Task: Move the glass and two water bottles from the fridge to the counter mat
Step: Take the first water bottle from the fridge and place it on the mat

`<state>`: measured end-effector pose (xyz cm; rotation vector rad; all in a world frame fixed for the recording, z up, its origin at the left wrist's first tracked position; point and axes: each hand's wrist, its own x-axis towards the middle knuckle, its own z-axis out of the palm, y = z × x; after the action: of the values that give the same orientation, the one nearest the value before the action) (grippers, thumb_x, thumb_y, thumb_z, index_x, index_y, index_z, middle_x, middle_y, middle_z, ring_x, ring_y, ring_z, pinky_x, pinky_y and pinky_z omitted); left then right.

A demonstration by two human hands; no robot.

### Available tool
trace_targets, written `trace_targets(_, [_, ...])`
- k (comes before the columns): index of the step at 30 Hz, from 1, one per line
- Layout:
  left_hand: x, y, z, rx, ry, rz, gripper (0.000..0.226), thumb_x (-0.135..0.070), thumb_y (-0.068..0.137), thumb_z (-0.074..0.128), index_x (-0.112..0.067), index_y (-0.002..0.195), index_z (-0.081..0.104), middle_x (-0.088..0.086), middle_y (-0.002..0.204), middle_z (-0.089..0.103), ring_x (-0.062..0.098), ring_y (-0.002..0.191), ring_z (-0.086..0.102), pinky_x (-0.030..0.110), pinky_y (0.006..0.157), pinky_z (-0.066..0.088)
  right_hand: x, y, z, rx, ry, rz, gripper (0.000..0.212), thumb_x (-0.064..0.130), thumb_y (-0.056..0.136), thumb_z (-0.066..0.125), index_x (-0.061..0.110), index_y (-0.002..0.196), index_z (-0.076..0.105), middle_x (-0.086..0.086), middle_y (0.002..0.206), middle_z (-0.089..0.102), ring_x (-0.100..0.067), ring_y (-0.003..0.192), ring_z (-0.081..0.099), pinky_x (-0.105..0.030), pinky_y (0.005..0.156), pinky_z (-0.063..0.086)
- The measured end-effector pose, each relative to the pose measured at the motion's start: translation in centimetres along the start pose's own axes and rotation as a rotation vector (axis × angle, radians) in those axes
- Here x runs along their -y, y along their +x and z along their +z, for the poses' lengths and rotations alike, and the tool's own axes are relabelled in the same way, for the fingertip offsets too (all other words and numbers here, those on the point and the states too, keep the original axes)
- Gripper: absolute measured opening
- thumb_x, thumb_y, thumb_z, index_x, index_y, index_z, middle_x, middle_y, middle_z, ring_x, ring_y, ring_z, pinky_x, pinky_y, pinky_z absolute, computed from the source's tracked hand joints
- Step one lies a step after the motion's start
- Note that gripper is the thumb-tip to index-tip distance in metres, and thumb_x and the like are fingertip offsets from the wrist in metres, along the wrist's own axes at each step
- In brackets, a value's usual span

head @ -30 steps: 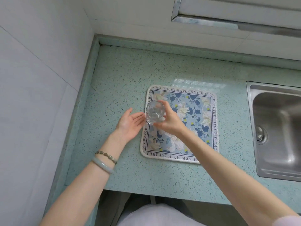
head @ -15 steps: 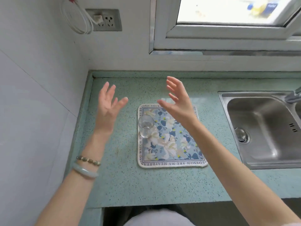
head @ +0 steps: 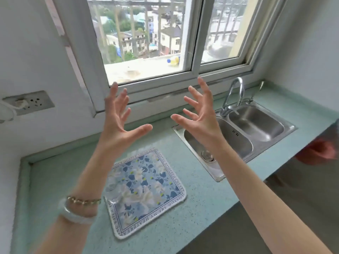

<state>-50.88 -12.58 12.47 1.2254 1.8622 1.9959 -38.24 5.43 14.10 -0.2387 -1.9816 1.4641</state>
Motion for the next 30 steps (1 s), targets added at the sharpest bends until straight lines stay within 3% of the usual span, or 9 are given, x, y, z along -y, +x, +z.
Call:
trace_targets(4, [-0.9, 2.1, 7.1, 0.172, -0.085, 0.063, 0.123, -0.047, 0.059, 0.087, -0.035, 0.152, 0.008, -0.001, 0.157, 0.026, 0.007, 0.144, 0.028, 0.041, 0.118, 0.027, 1.3, -3.0, -7.7, -0.175, -0.076, 0.004, 0.102, 0.013, 0.076, 0.081, 0.039, 0.149, 0.014, -0.005, 0.156, 0.030, -0.013, 0.135, 0.042, -0.037, 0.108, 0.041])
trace_targets(7, [-2.0, 2.8, 13.6, 0.289, -0.159, 0.100, 0.120, -0.054, 0.056, 0.086, -0.040, 0.150, 0.012, 0.000, 0.157, 0.027, 0.007, 0.144, 0.029, 0.041, 0.117, 0.027, 2.3, -6.7, -13.9, -0.313, -0.138, 0.002, 0.098, 0.016, 0.075, 0.080, 0.047, 0.143, 0.018, -0.004, 0.156, 0.030, -0.012, 0.135, 0.042, -0.036, 0.109, 0.041])
trace_targets(10, [-3.5, 2.5, 20.5, 0.397, -0.217, 0.132, 0.120, -0.048, 0.060, 0.086, -0.034, 0.152, 0.010, 0.001, 0.157, 0.027, 0.008, 0.144, 0.029, 0.042, 0.117, 0.027, 3.4, -10.9, -19.4, -0.439, -0.174, 0.004, 0.094, 0.018, 0.072, 0.080, 0.055, 0.135, 0.021, -0.002, 0.154, 0.032, -0.013, 0.135, 0.043, -0.035, 0.109, 0.040])
trace_targets(15, [-7.0, -1.1, 32.8, 0.564, -0.335, 0.139, 0.123, -0.050, 0.059, 0.086, -0.032, 0.153, 0.009, 0.001, 0.158, 0.026, 0.006, 0.143, 0.030, 0.037, 0.117, 0.028, 5.9, -19.4, -29.4, -0.644, -0.245, 0.022, 0.097, 0.017, 0.070, 0.080, 0.041, 0.144, 0.023, 0.000, 0.151, 0.036, -0.007, 0.131, 0.046, -0.025, 0.103, 0.041])
trace_targets(19, [-10.0, -5.0, 42.3, 0.671, -0.410, 0.153, 0.115, -0.035, 0.062, 0.081, -0.031, 0.153, 0.010, -0.002, 0.155, 0.028, 0.005, 0.143, 0.030, 0.031, 0.116, 0.029, 8.1, -26.7, -36.4, -0.767, -0.316, 0.017, 0.090, 0.009, 0.075, 0.079, 0.040, 0.141, 0.026, -0.006, 0.153, 0.035, -0.014, 0.134, 0.043, -0.033, 0.109, 0.039])
trace_targets(21, [-11.6, -7.0, 46.9, 0.724, -0.464, 0.158, 0.113, -0.034, 0.062, 0.081, -0.034, 0.152, 0.013, -0.004, 0.154, 0.030, 0.002, 0.142, 0.031, 0.026, 0.114, 0.031, 9.3, -30.6, -39.5, -0.831, -0.357, 0.028, 0.089, 0.014, 0.074, 0.078, 0.040, 0.141, 0.026, -0.004, 0.153, 0.034, -0.013, 0.135, 0.043, -0.033, 0.109, 0.039])
trace_targets(24, [-14.3, -10.1, 53.4, 0.821, -0.534, 0.168, 0.107, -0.033, 0.063, 0.082, -0.042, 0.148, 0.017, -0.005, 0.154, 0.031, 0.003, 0.142, 0.031, 0.032, 0.116, 0.031, 10.9, -36.3, -44.0, -0.951, -0.408, 0.042, 0.090, 0.019, 0.072, 0.078, 0.037, 0.144, 0.026, -0.001, 0.153, 0.035, -0.011, 0.135, 0.043, -0.028, 0.106, 0.040])
trace_targets(26, [-15.8, -11.8, 56.9, 0.888, -0.557, 0.176, 0.110, -0.040, 0.061, 0.085, -0.042, 0.148, 0.017, -0.005, 0.155, 0.030, 0.004, 0.142, 0.031, 0.038, 0.117, 0.029, 11.8, -39.4, -46.2, -1.010, -0.445, 0.049, 0.090, 0.019, 0.072, 0.078, 0.037, 0.144, 0.027, 0.001, 0.152, 0.036, -0.010, 0.135, 0.043, -0.028, 0.106, 0.040])
trace_targets(30, [-18.9, -15.0, 63.8, 1.039, -0.584, 0.215, 0.117, -0.057, 0.059, 0.083, -0.038, 0.151, 0.014, -0.006, 0.156, 0.030, 0.004, 0.142, 0.031, 0.036, 0.115, 0.029, 13.5, -45.6, -49.9, -1.163, -0.516, 0.053, 0.087, 0.021, 0.072, 0.080, 0.045, 0.141, 0.031, 0.008, 0.149, 0.039, -0.006, 0.134, 0.044, -0.025, 0.105, 0.041])
